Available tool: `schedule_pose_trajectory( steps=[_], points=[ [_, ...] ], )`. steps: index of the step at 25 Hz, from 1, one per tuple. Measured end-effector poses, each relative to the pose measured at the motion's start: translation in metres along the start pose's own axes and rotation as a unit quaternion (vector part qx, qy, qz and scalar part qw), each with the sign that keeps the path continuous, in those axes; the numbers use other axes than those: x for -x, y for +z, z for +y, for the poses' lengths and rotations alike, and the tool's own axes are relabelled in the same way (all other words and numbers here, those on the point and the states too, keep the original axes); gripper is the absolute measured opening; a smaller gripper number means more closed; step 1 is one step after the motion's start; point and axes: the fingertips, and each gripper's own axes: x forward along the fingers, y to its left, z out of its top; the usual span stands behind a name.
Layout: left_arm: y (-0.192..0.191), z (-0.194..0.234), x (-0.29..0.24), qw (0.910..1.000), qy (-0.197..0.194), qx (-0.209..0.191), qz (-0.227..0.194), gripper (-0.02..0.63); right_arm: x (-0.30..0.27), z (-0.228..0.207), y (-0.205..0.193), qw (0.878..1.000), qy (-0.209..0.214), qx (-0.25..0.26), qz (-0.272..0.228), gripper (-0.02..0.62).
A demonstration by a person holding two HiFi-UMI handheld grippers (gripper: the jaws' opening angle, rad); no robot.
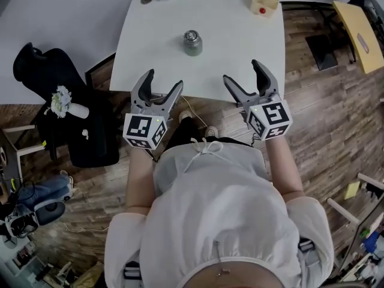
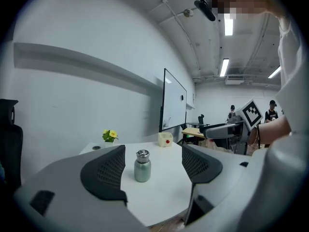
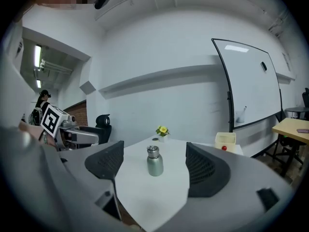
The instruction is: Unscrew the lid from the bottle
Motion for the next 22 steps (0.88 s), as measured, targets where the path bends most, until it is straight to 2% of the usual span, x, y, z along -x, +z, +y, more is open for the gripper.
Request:
schedule_pose_trajectory(
  steps=[4, 7, 13, 16, 22],
  points=[
    [-0.016, 0.015, -0.035, 0.9995, -0.025, 0.001, 0.021, 0.365, -0.03, -0.009, -0.002, 1.0, 0.006, -0.003, 0.021, 0.394],
    [-0.026, 0.027, -0.066, 0.9976, -0.06, -0.007, 0.035, 0.369, -0.059, -0.016, 0.002, 0.999, 0.016, 0.001, 0.04, 0.393],
    [-0.059, 0.039, -0.113, 0.9855, -0.147, -0.041, 0.074, 0.376, -0.111, -0.02, -0.005, 0.994, 0.049, 0.021, 0.1, 0.386],
    [-0.077, 0.047, -0.131, 0.9786, -0.183, -0.046, 0.082, 0.377, -0.136, -0.009, -0.018, 0.986, 0.076, 0.04, 0.141, 0.38],
    [-0.109, 0.049, -0.17, 0.96, -0.255, -0.056, 0.102, 0.387, -0.178, 0.004, -0.045, 0.964, 0.129, 0.064, 0.225, 0.38]
  ],
)
